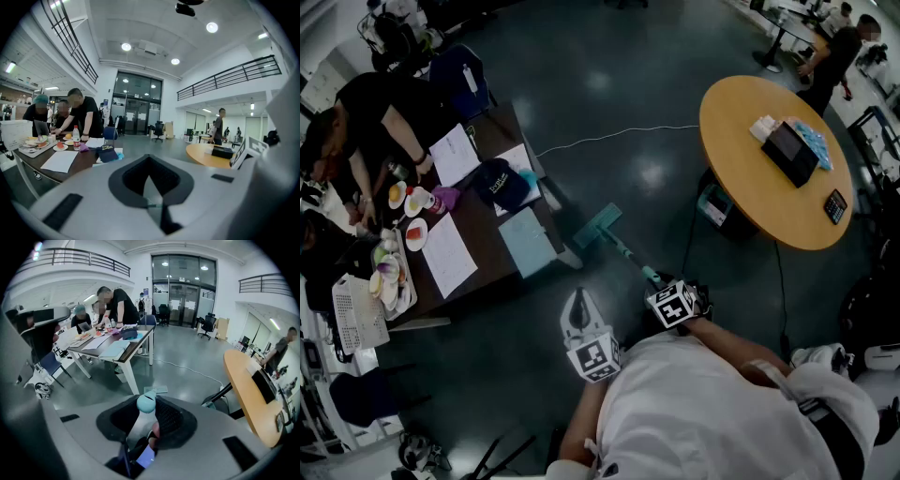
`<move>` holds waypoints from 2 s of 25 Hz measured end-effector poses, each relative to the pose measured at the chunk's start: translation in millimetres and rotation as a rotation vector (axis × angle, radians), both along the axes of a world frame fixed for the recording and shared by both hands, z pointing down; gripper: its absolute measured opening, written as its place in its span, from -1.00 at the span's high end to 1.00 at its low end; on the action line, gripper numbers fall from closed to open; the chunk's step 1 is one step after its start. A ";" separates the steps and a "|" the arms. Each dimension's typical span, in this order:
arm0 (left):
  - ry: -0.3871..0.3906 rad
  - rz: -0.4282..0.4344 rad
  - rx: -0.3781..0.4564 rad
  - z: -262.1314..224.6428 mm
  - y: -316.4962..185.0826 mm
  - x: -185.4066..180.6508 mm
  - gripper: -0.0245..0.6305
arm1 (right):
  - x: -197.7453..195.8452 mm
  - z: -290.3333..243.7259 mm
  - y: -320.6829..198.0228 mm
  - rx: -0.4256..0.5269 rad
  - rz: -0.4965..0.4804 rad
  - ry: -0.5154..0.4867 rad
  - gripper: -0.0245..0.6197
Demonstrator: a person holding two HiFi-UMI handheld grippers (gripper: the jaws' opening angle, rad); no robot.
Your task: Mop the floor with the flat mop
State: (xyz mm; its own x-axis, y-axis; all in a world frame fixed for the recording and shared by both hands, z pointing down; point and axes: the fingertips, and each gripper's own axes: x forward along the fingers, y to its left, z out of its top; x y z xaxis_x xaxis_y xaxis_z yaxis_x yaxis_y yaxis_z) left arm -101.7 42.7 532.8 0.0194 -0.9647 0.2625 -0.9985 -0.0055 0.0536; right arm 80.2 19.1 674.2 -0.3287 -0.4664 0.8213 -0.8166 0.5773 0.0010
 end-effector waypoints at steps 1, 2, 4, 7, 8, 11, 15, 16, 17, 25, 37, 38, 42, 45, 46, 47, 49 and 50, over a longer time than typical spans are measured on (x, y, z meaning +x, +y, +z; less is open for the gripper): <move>0.003 0.000 -0.001 1.0 -0.1 -0.5 0.91 | -0.5 0.0 -0.7 0.001 -0.001 0.001 0.58; 0.006 0.000 -0.002 1.8 -0.1 -1.0 0.91 | -1.0 0.0 -1.2 0.002 -0.002 0.001 0.58; 0.010 -0.002 -0.001 2.5 0.4 -1.5 0.91 | -1.8 0.0 -1.1 0.004 -0.006 0.004 0.58; 0.012 -0.005 -0.001 2.0 1.7 -1.9 0.91 | -1.6 0.5 1.3 0.002 -0.009 0.009 0.58; 0.013 -0.005 -0.003 2.3 1.8 -2.2 0.91 | -1.4 0.7 1.9 0.002 -0.009 0.009 0.58; 0.017 -0.007 -0.007 4.3 1.0 -4.2 0.91 | -1.4 1.6 2.7 0.002 -0.009 0.012 0.58; 0.020 -0.012 -0.008 5.2 0.8 -7.3 0.91 | -1.8 2.5 5.2 0.000 -0.006 0.008 0.58; 0.021 -0.014 -0.008 5.5 0.6 -7.8 0.91 | -1.6 2.5 5.5 0.001 -0.004 0.006 0.58; 0.021 -0.016 -0.008 5.9 0.4 -8.5 0.91 | -1.5 2.4 5.6 0.002 -0.001 0.003 0.58; 0.043 -0.031 -0.027 14.3 -7.8 -15.1 0.91 | -8.7 5.8 10.5 -0.006 -0.001 -0.009 0.58; 0.047 -0.101 -0.082 20.6 -46.9 -23.3 0.91 | -64.2 68.0 -87.6 -0.017 -0.001 -0.006 0.58; 0.045 -0.110 -0.087 20.9 -49.7 -22.2 0.91 | -73.2 73.9 -106.9 -0.008 -0.004 -0.005 0.58; 0.044 -0.157 -0.100 22.3 -54.4 -19.3 0.91 | -106.9 98.4 -188.0 0.036 -0.021 0.024 0.58; 0.048 -0.176 -0.115 24.8 -49.6 -18.4 0.91 | -117.1 104.9 -230.3 0.037 -0.013 0.039 0.58; 0.046 -0.176 -0.116 25.2 -47.8 -18.0 0.91 | -116.0 102.9 -237.6 0.035 -0.010 0.039 0.59; 0.043 -0.172 -0.115 25.6 -46.7 -18.3 0.91 | -113.2 99.2 -241.2 0.034 -0.008 0.037 0.59; 0.038 -0.164 -0.114 27.3 -44.1 -21.2 0.91 | -104.1 90.3 -234.3 0.027 -0.008 0.035 0.59; 0.040 -0.162 -0.115 28.9 -42.5 -23.3 0.91 | -98.2 86.7 -223.3 0.018 -0.011 0.037 0.59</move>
State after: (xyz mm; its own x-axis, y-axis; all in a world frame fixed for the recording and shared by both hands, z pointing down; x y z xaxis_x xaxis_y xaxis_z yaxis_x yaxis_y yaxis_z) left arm -125.0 0.2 561.6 -0.1207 -0.9200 0.3729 -0.9830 0.1630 0.0840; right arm -17.9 -204.2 760.9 -0.3032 -0.4781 0.8243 -0.8096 0.5854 0.0418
